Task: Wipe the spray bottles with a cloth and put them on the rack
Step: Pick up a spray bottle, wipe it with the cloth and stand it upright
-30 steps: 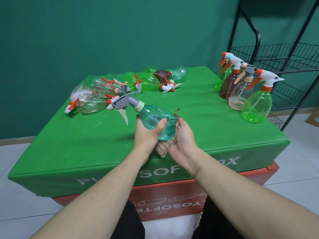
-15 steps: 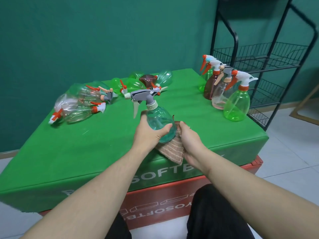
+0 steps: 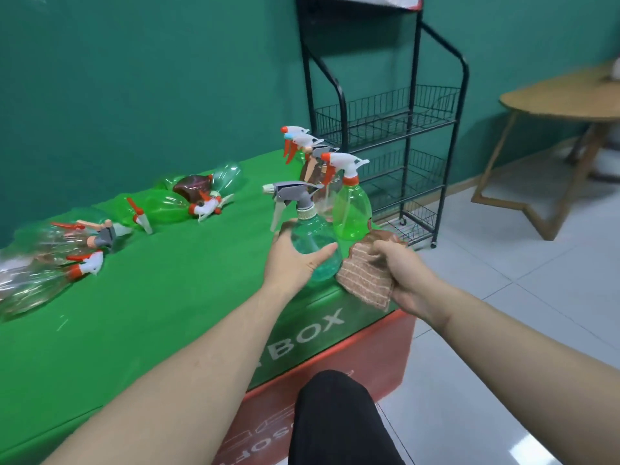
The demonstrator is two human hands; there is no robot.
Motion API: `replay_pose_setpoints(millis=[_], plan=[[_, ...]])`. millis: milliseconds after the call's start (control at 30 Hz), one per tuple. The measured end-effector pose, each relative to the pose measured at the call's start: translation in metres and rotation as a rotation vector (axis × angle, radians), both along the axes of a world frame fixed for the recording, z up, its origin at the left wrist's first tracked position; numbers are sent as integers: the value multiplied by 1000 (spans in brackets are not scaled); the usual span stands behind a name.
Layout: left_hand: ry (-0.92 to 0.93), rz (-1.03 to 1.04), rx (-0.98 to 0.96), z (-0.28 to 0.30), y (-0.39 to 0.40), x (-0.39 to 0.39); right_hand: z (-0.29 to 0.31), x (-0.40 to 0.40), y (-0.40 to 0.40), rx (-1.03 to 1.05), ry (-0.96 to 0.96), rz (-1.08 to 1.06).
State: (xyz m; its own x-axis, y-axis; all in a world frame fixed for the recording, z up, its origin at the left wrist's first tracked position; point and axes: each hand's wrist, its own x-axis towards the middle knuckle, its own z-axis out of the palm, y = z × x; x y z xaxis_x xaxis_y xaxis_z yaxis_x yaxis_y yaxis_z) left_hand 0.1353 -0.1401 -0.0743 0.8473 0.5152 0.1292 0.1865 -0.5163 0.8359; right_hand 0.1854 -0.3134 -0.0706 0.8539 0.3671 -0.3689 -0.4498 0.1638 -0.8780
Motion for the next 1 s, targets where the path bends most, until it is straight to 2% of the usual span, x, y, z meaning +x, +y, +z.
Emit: replay_pose_setpoints(millis=[200,467,1000], plan=[[-5,-54,26,1,-49,42,-6,20,-51,-11,30,-100],[-6,-97,13,-4,-82,69,-15,27,-78,-32,38,-40],[66,-61,-61,-8,-77,64,-10,11,-84,-48,19,-4]])
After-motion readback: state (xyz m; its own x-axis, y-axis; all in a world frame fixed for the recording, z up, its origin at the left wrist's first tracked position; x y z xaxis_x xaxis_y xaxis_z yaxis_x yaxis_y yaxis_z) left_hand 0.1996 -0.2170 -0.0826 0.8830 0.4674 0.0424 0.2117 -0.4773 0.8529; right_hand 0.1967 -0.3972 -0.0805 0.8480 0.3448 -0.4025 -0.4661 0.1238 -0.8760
